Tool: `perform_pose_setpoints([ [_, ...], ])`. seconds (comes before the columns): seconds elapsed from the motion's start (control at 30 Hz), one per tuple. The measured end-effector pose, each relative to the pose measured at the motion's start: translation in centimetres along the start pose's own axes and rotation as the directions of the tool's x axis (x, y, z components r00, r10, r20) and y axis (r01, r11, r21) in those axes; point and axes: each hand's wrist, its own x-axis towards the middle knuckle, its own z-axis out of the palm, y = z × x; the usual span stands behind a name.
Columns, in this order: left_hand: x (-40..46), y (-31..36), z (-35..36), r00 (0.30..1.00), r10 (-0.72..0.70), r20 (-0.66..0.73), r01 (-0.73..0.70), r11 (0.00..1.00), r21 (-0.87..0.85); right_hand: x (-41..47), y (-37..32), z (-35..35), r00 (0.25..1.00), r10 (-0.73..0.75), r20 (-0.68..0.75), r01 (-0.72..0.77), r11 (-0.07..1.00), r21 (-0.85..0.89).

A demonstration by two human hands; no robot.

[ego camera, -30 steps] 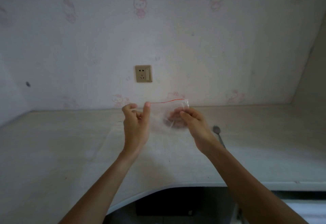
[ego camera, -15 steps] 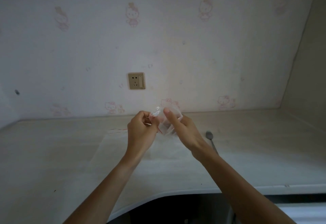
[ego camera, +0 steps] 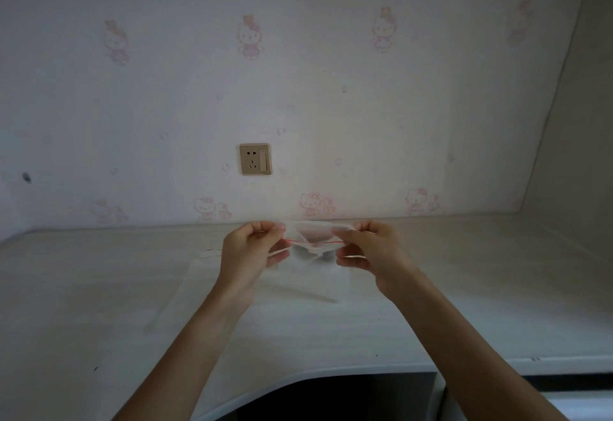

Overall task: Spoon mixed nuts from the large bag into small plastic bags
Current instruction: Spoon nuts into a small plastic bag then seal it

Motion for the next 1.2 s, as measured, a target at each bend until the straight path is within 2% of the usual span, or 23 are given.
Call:
perform_pose_setpoints([
  [0.1, 0.1, 0.2, -0.2, 0.974, -0.189, 0.123, 0.213, 0.948, -0.235, 0.4, 0.3, -0.8, 0.99, 0.083, 0.112, -0.11, 0.96, 0.257],
  [0.17, 0.2, 0.4, -0.1, 0.92, -0.323, 0.222, 0.388, 0.837, -0.386, 0.7, 0.7, -1.0, 0.983, 0.121, 0.14, -0.167, 0.904, 0.393],
  [0.23, 0.2, 0.5, 0.2, 0.858, -0.402, 0.321, 0.511, 0.738, -0.441, 1.0, 1.0, -0.9, 0.974, 0.148, 0.171, -0.214, 0.848, 0.485],
  [0.33, 0.1, 0.2, 0.7, 0.821, -0.429, 0.377, 0.564, 0.714, -0.415, 1.3, 1.5, -0.8, 0.962, 0.145, 0.232, -0.249, 0.814, 0.524],
  [0.53, -0.2, 0.0, 1.3, 0.834, -0.446, 0.325, 0.54, 0.781, -0.314, 1.0, 1.8, 0.0, 0.951, 0.12, 0.285, -0.257, 0.82, 0.511],
  [0.7, -0.2, 0.1, 0.9, 0.85, -0.421, 0.316, 0.511, 0.805, -0.301, 0.9, 1.7, 0.0, 0.952, 0.157, 0.261, -0.267, 0.843, 0.466],
  [0.87, 0.0, -0.7, 0.3, 0.829, -0.396, 0.395, 0.54, 0.749, -0.384, 0.5, 2.0, -0.3, 0.945, 0.12, 0.305, -0.247, 0.872, 0.422],
  [0.97, 0.0, -1.1, 0.1, 0.822, -0.323, 0.469, 0.523, 0.754, -0.398, 0.4, 2.4, -0.5, 0.947, 0.086, 0.308, -0.221, 0.872, 0.436],
  [1.1, -0.4, -1.3, 0.5, 0.869, -0.176, 0.462, 0.31, 0.922, -0.231, 0.1, 2.5, -1.0, 0.942, -0.036, 0.334, -0.04, 0.975, 0.219],
  [1.2, -0.7, -1.5, 0.7, 0.903, -0.072, 0.424, 0.132, 0.985, -0.115, -0.3, 2.3, -0.8, 0.954, -0.087, 0.287, 0.06, 0.993, 0.101],
])
